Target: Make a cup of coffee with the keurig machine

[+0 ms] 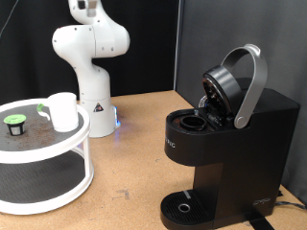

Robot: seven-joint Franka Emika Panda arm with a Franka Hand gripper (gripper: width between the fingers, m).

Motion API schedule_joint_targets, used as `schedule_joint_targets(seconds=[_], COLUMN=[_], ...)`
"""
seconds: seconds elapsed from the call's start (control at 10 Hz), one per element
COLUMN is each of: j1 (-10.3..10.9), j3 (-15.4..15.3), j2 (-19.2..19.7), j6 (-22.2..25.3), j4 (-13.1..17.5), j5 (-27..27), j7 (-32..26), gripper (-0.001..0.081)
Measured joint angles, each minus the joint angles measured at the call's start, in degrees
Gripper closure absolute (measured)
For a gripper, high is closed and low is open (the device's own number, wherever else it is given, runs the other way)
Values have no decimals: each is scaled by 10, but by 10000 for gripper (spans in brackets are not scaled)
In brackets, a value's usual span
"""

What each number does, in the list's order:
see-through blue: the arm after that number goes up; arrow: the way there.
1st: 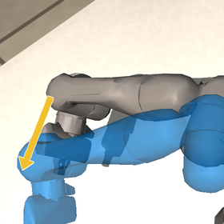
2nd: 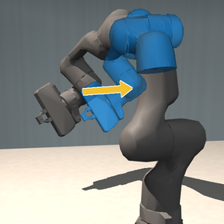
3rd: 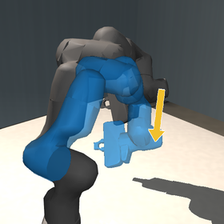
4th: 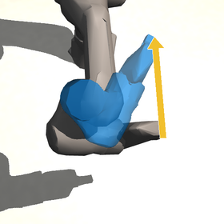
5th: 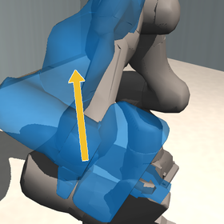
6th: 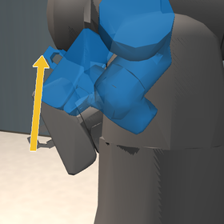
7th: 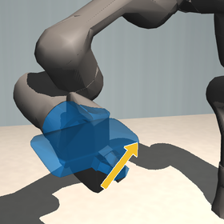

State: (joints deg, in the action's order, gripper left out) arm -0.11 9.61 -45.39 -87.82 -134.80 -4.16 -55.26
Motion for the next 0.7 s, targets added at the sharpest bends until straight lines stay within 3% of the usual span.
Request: schedule_joint_targets(seconds=[0.3, 0.7], j1=[-4, -20], j3=[11, 81], j2=[-1, 2], j6=[0, 1], j4=[-1, -1], j5=[-4, -34], j7=[-10, -64], gripper=[-1, -1])
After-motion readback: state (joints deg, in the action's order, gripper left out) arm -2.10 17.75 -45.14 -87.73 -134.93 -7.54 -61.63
